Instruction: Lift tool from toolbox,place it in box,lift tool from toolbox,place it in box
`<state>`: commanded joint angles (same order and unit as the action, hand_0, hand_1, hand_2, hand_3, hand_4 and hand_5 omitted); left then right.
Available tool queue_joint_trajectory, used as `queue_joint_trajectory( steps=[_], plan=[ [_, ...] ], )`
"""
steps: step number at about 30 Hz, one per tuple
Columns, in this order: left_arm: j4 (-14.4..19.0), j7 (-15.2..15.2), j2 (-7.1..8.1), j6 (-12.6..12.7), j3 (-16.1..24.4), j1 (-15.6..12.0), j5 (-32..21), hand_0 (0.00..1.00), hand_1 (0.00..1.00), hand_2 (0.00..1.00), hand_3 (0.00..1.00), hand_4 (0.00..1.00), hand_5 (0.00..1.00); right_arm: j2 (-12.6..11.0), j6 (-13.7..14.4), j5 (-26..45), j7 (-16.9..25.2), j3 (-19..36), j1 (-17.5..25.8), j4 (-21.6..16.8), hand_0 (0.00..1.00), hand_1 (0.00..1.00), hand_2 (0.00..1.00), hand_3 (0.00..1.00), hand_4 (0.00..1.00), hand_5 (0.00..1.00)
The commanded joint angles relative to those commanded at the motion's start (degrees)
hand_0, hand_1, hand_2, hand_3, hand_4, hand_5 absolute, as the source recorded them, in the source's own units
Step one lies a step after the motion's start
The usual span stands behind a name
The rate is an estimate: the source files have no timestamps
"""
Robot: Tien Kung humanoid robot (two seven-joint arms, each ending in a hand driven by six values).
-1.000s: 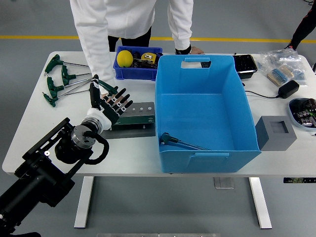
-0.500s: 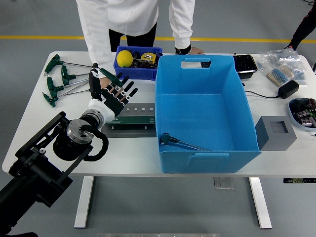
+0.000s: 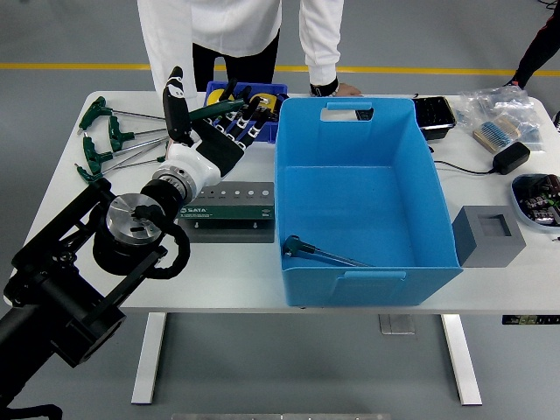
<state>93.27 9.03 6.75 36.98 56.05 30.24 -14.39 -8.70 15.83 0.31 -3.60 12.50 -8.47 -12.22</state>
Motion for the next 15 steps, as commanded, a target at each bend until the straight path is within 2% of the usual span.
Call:
queue_joint_trajectory(
  steps=[8,15],
  plan=[
    [2.5,0.1,-0.61,0.0,-2.9,3.0,-2.8,0.565,0.594,0.687,0.639,0.833,0.998,0.0,-0.1,0.2,0.0,-0.2,0.2,0.0,0.687,0.697,0.744,0.589,0.844,0.760],
    [1.3,-1.5,-1.62,0.0,-7.6,6.5,-3.3,0.567,0.598,0.692,0.641,0.826,0.998,-0.2,0.0,-0.3,0.0,0.1,0.0,-0.1,0.687,0.696,0.744,0.589,0.844,0.760]
  ],
)
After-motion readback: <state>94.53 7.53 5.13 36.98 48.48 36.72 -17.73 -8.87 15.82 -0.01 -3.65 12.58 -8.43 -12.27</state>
